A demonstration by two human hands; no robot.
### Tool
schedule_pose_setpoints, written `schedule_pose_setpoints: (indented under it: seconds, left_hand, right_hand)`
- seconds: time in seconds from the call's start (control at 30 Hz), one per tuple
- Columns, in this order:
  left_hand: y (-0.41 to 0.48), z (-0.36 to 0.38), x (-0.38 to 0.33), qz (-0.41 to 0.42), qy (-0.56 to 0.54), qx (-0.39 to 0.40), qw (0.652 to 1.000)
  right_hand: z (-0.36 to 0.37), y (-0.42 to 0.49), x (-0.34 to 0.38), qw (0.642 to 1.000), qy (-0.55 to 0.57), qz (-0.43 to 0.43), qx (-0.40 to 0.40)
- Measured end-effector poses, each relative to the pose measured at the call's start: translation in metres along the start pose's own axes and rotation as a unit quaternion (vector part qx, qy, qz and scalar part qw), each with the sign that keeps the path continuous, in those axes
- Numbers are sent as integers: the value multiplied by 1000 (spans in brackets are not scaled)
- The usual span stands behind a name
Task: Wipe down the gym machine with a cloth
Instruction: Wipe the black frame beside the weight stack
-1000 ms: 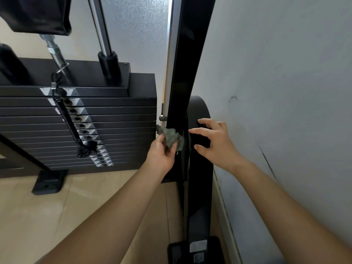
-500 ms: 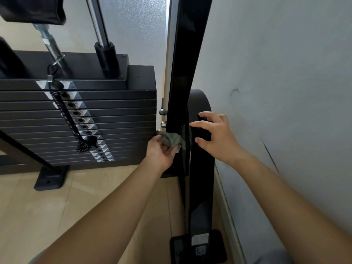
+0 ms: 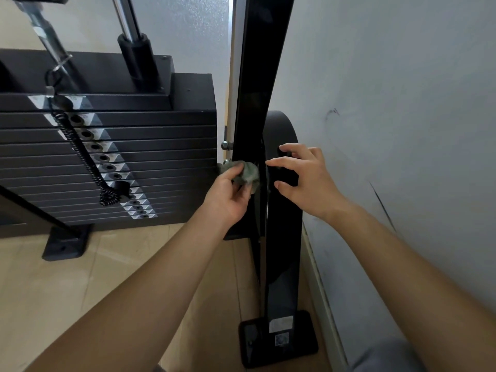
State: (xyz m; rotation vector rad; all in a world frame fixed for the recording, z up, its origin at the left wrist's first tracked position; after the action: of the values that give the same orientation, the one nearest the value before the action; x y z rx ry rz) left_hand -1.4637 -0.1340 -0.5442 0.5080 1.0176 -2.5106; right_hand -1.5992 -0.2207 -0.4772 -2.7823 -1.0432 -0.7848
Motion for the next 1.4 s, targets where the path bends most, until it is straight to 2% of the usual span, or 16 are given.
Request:
schedule_pose_setpoints:
  seconds: [0.13,0.47,0.63,0.83,1.17,1.4]
  left_hand:
    - [12,-12,9,0,20,2,1000]
    - [49,-61,37,-18,136,-72,988]
    - [55,-77,50,-42,136,-114,983]
    - [58,-87,56,-74,110,-126,983]
    - [44,-46,26,-58,61,-74,994]
    - [-14,-20,-23,26,175,28,984]
  right_hand:
    - [0,1,0,1000,2,0,-4]
    - [-1,3,1,1000,8,-1,-11]
    - [-1,2,0,1000,4,-9,-8]
    - [-1,1,-7,999,-5,-28,-14]
    - [-1,1,-7,999,5,-38,-25]
    - [0,0,-3,1000,0,-18,-15]
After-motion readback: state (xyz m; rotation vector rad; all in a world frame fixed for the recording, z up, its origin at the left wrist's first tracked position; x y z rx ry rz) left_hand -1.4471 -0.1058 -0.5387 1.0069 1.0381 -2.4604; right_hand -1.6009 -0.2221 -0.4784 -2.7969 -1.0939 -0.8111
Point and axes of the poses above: each hand's wrist, its own y-axis towards the middle knuckle, its own z-axis out of the palm, x = y × z, the point moved 4 cm from there along y, towards the middle knuckle, and after that the axes turned 11 degrees about z, right-handed, at the moved point
